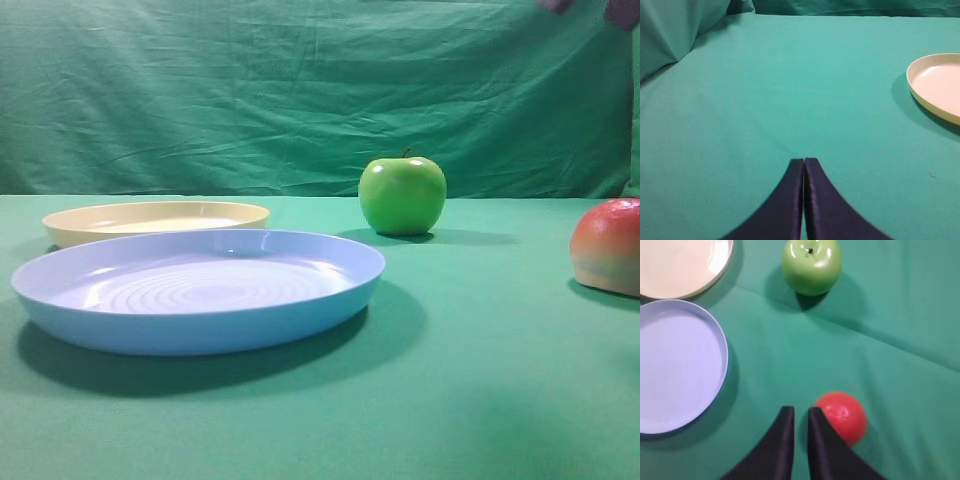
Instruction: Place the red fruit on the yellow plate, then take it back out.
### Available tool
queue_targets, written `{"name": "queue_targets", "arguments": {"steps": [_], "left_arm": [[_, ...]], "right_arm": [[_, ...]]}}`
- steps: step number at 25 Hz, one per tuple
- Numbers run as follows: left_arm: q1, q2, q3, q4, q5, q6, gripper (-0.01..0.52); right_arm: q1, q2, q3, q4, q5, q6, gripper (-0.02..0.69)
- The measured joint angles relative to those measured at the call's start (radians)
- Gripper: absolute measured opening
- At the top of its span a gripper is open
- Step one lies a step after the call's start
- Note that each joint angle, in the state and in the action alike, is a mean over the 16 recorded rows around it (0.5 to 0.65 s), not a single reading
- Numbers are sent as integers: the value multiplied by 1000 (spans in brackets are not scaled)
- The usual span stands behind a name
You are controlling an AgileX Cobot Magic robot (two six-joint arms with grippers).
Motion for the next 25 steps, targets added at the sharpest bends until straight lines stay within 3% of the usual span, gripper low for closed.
{"name": "queue_targets", "arguments": {"steps": [6, 25], "left_arm": [[0, 0, 0, 0, 0, 0, 0], [0, 0, 0, 0, 0, 0, 0]], "right_arm": [[0, -154, 7, 5, 46, -2, 6], [0, -714, 170, -56, 104, 18, 0]]}}
